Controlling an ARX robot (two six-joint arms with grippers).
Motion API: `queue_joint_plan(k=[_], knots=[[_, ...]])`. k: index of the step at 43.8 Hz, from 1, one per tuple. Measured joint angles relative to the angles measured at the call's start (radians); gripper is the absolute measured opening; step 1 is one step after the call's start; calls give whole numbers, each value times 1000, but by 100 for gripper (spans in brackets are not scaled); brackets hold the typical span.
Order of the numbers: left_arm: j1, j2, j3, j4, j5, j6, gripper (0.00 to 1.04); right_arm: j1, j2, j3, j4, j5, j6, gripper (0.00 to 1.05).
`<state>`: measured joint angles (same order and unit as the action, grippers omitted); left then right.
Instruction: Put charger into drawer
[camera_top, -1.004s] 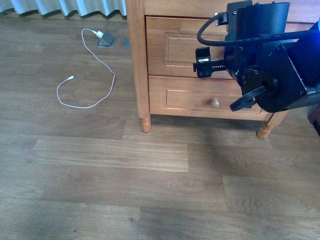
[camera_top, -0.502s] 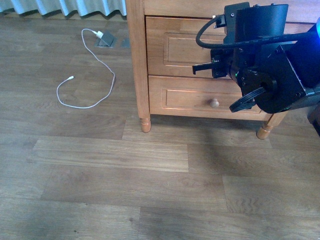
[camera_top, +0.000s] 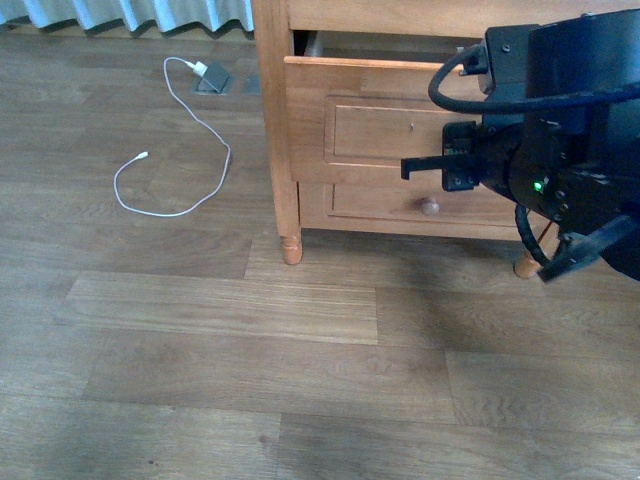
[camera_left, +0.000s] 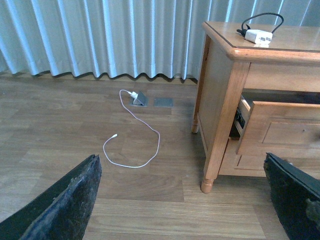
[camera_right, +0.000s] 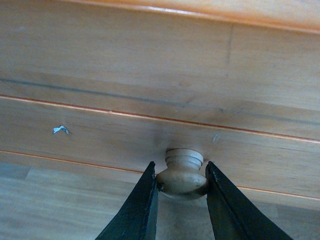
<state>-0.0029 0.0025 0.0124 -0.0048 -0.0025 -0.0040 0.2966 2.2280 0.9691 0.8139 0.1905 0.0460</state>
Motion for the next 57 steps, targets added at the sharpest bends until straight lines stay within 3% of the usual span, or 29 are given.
queue_joint_plan(k=[35,44,52,57], knots=[[0,0,0,0,0,0,99,12,-407,-576,35,-226,15,21],[0,0,0,0,0,0,99,-24,-578,-608,-37,-254,54,59],[0,0,0,0,0,0,99,-85,-893,-644,-293,-345,95,98],[0,0,0,0,0,0,99,-124,-1104,-643,-454,-385,101,96]])
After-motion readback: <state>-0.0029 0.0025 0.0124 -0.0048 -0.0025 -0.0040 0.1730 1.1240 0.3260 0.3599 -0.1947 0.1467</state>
